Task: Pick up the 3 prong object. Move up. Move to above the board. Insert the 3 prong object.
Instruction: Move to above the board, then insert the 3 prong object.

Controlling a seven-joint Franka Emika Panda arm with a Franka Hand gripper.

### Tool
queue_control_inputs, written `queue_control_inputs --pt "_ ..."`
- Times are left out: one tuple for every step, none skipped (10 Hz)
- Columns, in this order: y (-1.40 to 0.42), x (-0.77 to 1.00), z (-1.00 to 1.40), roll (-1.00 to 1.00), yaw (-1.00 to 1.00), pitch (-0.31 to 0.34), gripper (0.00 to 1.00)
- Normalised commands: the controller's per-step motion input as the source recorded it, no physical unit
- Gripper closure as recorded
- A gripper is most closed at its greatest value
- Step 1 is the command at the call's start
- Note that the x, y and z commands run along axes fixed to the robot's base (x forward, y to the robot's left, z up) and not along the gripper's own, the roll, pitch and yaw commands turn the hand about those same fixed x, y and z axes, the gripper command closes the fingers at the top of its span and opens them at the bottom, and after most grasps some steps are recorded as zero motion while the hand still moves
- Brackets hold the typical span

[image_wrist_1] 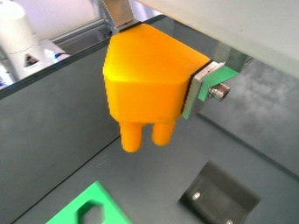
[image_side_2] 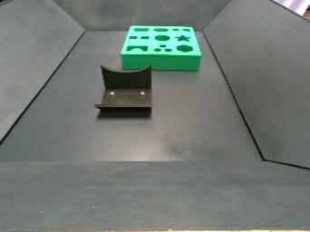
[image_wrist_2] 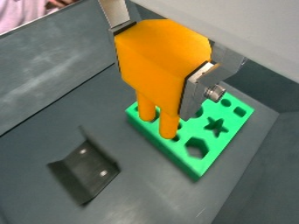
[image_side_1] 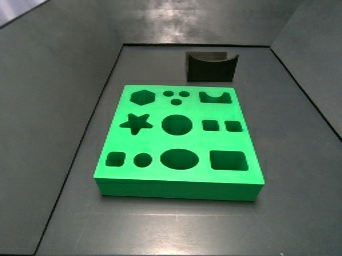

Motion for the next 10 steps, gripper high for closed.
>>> queue_control_inputs --pt "-1.0 0.06 -0.04 -0.03 -0.04 0.157 1.0" --pt "-1.0 0.06 -0.04 -0.02 -0.01 0.141 1.0" --pt "-1.0 0.08 -0.04 -0.01 -0.01 0.129 1.0" --pt "-1.0 0.08 -0.03 -0.02 0.0 0.128 1.0" --pt "-1.0 0.11 -0.03 0.0 0.0 0.123 1.0" --pt "-1.0 0.12 -0.02 0.0 0.01 0.119 1.0" --pt "-0.97 0.14 -0.01 0.01 0.01 0.119 1.0" --pt "-0.68 0.13 0.01 0.0 0.0 0.12 1.0" --pt "-0.25 0.09 0.02 0.01 0.0 0.118 1.0" --pt "0.0 0.11 -0.04 -0.01 0.0 0.0 1.0"
